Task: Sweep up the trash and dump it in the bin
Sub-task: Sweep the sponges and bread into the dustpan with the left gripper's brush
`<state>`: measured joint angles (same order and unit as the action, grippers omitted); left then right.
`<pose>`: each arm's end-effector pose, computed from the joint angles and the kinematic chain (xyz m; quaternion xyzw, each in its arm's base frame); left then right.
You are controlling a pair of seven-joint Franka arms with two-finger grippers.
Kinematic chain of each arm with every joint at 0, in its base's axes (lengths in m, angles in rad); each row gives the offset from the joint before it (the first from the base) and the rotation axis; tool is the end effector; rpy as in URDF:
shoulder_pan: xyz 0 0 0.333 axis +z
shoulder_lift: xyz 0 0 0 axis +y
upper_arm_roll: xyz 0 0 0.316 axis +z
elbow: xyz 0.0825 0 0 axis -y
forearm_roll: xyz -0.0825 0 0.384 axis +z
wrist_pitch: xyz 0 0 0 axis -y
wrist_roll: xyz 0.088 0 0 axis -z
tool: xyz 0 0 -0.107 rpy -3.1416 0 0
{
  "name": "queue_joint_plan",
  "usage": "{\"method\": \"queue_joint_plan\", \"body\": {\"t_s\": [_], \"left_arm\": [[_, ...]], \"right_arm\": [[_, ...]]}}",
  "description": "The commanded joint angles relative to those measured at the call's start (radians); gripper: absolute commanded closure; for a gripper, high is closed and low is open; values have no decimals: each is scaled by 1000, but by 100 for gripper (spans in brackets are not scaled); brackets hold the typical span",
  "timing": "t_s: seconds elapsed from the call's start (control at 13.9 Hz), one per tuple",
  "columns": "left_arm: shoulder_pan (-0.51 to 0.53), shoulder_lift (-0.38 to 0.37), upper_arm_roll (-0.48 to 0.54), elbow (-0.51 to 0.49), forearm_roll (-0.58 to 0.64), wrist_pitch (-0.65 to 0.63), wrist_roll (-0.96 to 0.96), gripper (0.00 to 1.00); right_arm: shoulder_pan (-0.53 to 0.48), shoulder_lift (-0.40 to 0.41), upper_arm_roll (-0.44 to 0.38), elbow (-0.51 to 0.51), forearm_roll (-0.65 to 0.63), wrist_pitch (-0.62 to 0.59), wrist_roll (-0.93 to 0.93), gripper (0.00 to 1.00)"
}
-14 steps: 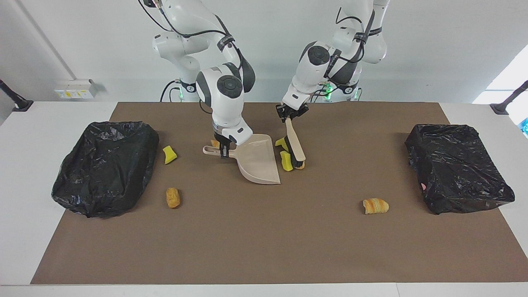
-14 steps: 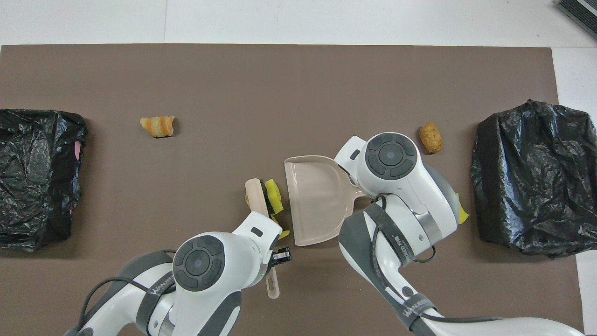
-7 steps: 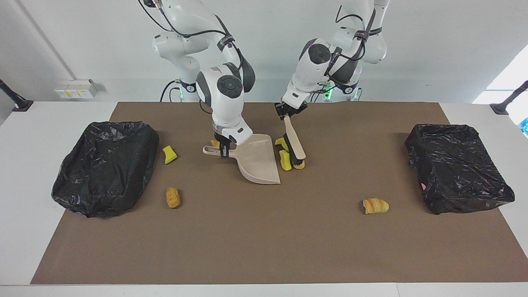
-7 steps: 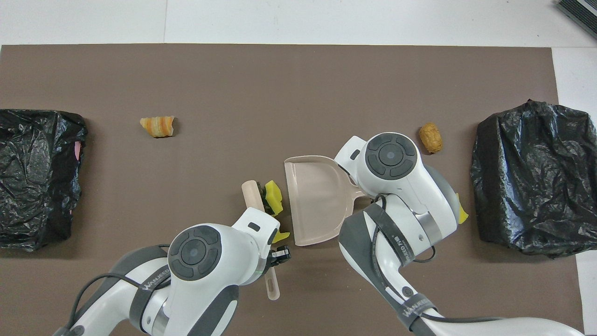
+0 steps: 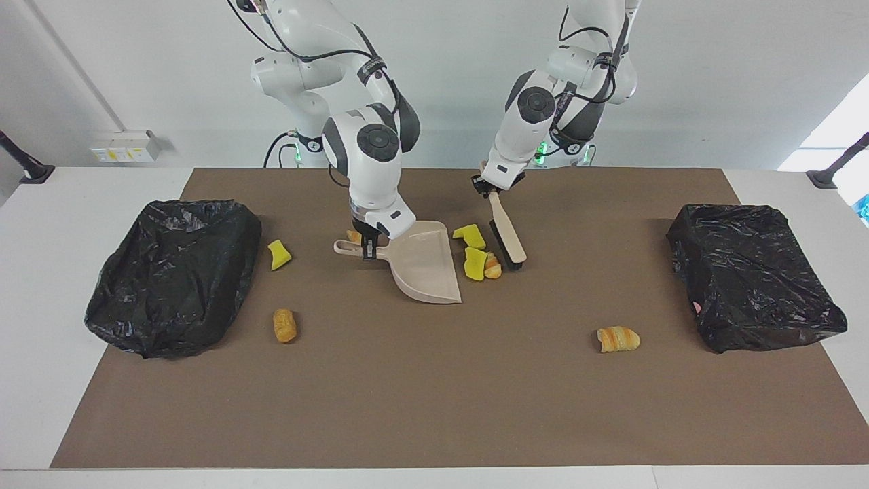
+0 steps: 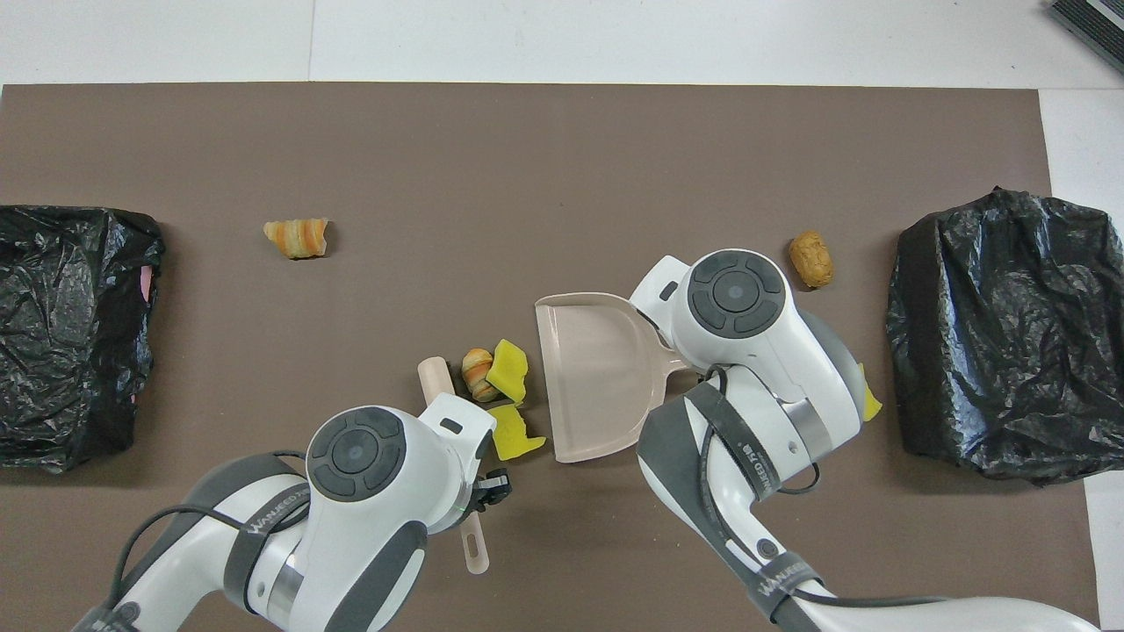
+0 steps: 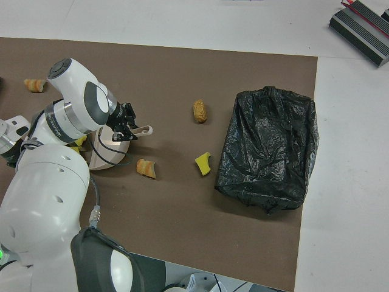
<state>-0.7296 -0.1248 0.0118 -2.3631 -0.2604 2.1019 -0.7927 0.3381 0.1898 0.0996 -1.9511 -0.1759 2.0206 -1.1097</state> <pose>0.3451 -0.3176 0.3672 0.9857 0.1101 -0.1232 0.0322 0.5335 0.2364 0.3743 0.6821 0.7258 -0.0780 0.0441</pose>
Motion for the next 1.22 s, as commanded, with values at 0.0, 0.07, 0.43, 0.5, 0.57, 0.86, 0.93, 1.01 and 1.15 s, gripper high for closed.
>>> {"method": "queue_joint_plan", "body": {"t_s": [0.0, 0.07, 0.43, 0.5, 0.57, 0.86, 0.93, 1.01, 1.15], "left_arm": [[-95, -1, 2, -48, 13, 114, -78, 100], [-109, 5, 0, -42, 12, 144, -98, 100], [-157, 72, -1, 34, 0, 297, -92, 100], [-157, 94, -1, 69, -2, 299, -89, 100], [-157, 108, -1, 91, -5, 299, -89, 100], [-145, 96, 4, 96, -6, 245, -63, 100], [-136, 88, 13, 114, -5, 183, -30, 100], [-101, 79, 13, 145, 3, 85, 5, 100], [-10, 73, 13, 227, 9, -93, 93, 100]], "right_arm": [[-4, -20, 3, -29, -25, 26, 44, 100], [-4, -20, 3, -29, -25, 26, 45, 100], [-4, -21, 5, -29, -25, 24, 44, 100], [-4, -20, 5, -29, -25, 26, 45, 100], [-4, -20, 5, -29, -25, 26, 45, 100], [-4, -21, 5, -29, -25, 26, 45, 100], [-4, -21, 5, -29, -25, 26, 45, 100], [-4, -20, 5, -29, -25, 26, 45, 100], [-4, -20, 5, -29, -25, 26, 45, 100]]}}
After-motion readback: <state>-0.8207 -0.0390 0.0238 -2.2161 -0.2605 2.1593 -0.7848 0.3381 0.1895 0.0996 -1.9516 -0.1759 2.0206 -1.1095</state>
